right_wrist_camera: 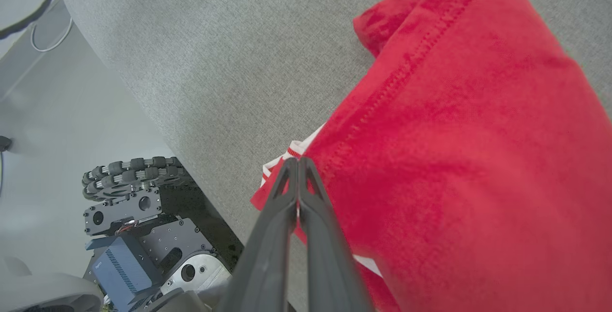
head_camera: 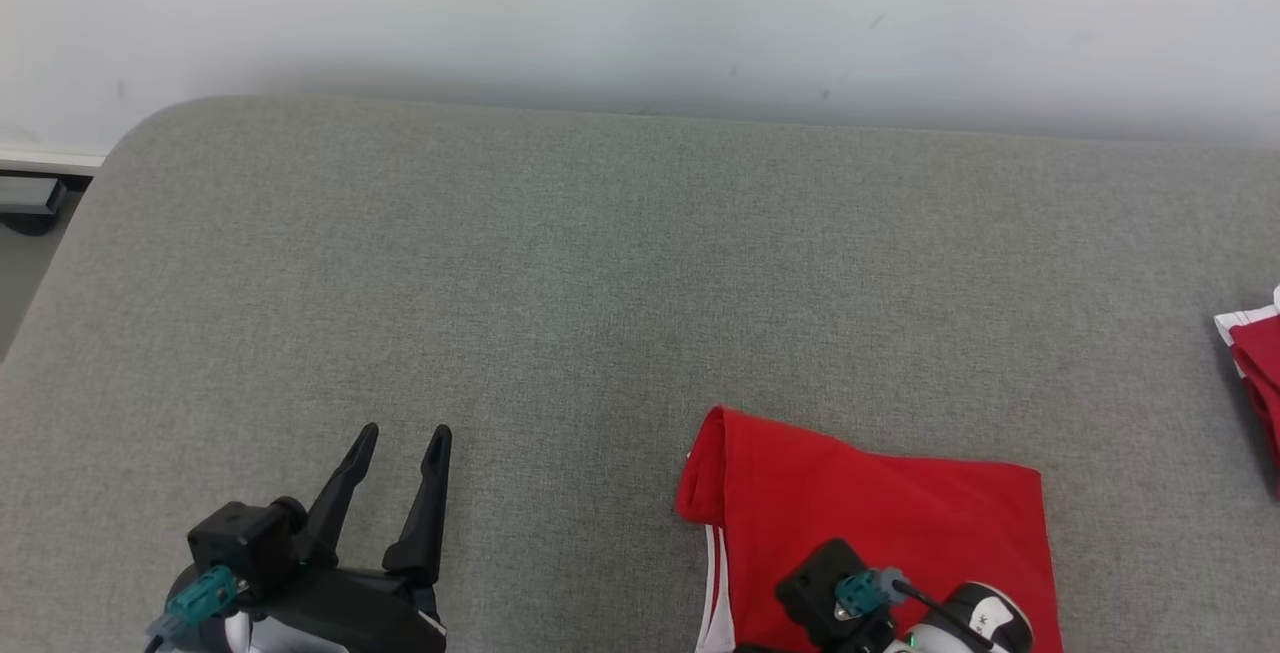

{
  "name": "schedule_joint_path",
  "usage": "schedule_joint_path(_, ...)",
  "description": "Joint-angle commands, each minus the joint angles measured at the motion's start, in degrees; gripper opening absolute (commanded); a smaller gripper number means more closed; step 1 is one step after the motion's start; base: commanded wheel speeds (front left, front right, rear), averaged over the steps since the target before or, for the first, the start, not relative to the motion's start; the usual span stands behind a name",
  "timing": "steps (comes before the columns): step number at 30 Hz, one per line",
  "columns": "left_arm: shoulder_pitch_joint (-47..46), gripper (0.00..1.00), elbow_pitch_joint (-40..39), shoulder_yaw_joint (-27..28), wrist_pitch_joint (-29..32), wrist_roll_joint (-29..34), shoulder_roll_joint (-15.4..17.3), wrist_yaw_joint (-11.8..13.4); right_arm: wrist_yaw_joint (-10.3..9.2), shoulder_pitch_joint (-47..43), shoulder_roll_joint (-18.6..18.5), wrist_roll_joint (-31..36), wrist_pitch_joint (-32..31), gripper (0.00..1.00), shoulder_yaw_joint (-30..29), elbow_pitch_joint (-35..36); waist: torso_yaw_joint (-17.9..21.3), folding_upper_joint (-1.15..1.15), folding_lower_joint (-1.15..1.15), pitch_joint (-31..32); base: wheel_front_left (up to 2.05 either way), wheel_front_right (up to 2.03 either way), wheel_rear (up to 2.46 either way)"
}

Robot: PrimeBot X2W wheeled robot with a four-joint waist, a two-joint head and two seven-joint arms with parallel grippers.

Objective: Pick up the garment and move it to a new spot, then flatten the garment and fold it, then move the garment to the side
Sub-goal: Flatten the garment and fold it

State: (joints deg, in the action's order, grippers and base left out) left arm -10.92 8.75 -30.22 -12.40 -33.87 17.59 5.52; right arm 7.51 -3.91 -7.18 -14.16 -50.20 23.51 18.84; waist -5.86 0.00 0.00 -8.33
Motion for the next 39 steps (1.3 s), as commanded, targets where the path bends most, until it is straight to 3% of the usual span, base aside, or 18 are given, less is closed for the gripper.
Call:
schedule_joint_path(1,-0.56,1.00,0.18,0.00,-0.16,-0.48,0.28,-0.05,-0.06,0.64,-0.27,-0.94,-0.31,0.00,0.42,-0.21,-0.16,0.00,0.00,0.09,0.00,0.00,0.00)
schedule_joint_path(16,-0.14,1.00,-0.14,-0.33,-0.30,-0.78,0.73,0.32,-0.06,1.38,0.22,-1.37,-1.82,0.01,3.44,-3.46,-0.71,0.00,0.00,-0.04,0.00,0.00,0.00)
schedule_joint_path(17,-0.15,1.00,-0.17,-0.33,-0.31,-0.80,0.75,0.37,-0.06,1.43,0.24,-1.37,-1.62,0.22,3.43,-3.62,-0.68,0.00,0.00,-0.08,0.00,0.00,0.00)
schedule_joint_path(18,-0.16,1.00,-0.21,-0.34,-0.32,-0.82,0.79,0.40,-0.06,1.37,0.34,-1.55,-1.40,0.36,3.38,-3.82,-0.65,0.00,0.00,-0.12,0.00,0.00,0.00)
schedule_joint_path(19,-0.17,1.00,-0.24,-0.34,-0.33,-0.83,0.83,0.36,-0.06,1.09,0.65,-1.94,-1.30,0.79,2.90,-4.07,-0.59,0.00,0.00,-0.15,0.00,0.00,0.00)
schedule_joint_path(20,-0.22,1.00,-0.26,-0.35,-0.31,-0.85,0.86,0.38,-0.06,1.12,0.75,-2.02,-1.11,1.00,2.91,-4.07,-0.55,0.00,0.00,-0.20,0.00,0.00,0.00)
schedule_joint_path(30,-0.46,1.00,-0.60,-0.22,-0.35,-0.72,1.36,1.01,-0.06,1.95,2.17,-2.69,0.99,1.00,-2.75,0.45,0.35,0.00,0.00,-0.56,0.00,0.00,0.00)
schedule_joint_path(39,-0.76,1.00,-1.20,-0.46,-0.04,-0.46,1.82,1.44,-0.06,-1.60,3.30,2.20,-1.43,1.00,-19.75,8.02,1.97,0.00,0.00,-0.91,0.00,0.00,0.00)
